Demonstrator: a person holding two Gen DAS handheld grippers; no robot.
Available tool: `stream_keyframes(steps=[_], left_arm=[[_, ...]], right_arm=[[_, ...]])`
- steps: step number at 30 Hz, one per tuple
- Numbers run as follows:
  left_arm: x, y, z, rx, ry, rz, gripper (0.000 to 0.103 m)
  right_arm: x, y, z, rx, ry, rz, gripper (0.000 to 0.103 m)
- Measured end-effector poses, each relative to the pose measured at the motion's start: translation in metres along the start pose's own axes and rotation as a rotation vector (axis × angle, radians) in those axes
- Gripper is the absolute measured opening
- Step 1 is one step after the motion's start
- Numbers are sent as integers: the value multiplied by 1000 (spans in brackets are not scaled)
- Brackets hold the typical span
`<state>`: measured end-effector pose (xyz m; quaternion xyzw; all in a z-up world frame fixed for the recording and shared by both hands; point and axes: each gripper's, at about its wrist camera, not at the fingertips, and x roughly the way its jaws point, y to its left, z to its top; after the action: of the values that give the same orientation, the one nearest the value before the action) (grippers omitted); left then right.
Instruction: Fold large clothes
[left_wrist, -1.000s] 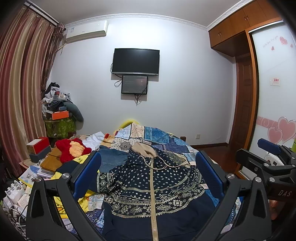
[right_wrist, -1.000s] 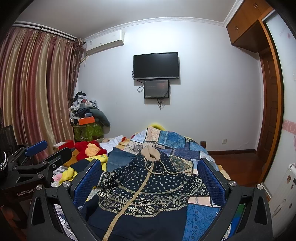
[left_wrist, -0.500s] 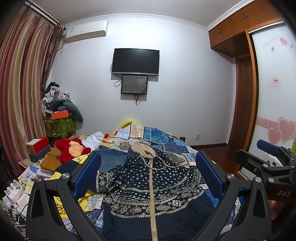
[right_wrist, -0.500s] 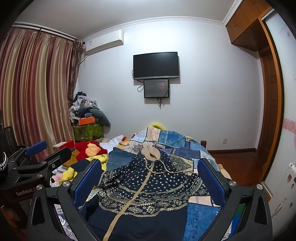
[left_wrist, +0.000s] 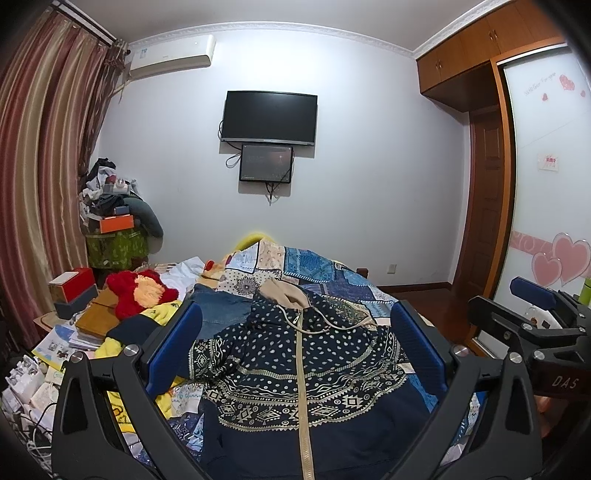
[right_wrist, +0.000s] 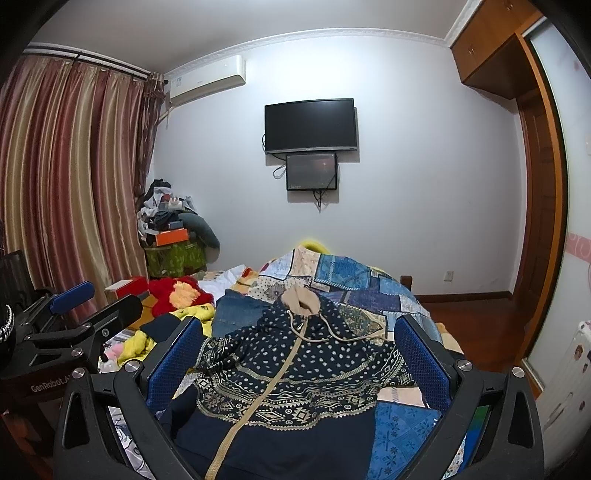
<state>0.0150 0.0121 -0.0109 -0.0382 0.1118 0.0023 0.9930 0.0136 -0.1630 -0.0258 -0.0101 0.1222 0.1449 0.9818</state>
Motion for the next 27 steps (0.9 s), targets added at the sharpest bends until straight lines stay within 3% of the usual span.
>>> stream_keyframes(steps=[7,13,20,24,27], left_arm=[[16,12,-6,5,20,29,103],[45,39,-8,-2,42,68,103],[112,92,-8,-15,73,171,103],[150,124,-19,-34,97,201,103],[186,156,-41,-81,163,185,103]], right_arm=[[13,0,5,-4,25,-14,103],[49,-6,9,-21,68,-50,103],[123,-18,12,7,146,-42,103],[182,-25,14,-2,191,-50,103],[230,-25,11,-31,231,-45,103]])
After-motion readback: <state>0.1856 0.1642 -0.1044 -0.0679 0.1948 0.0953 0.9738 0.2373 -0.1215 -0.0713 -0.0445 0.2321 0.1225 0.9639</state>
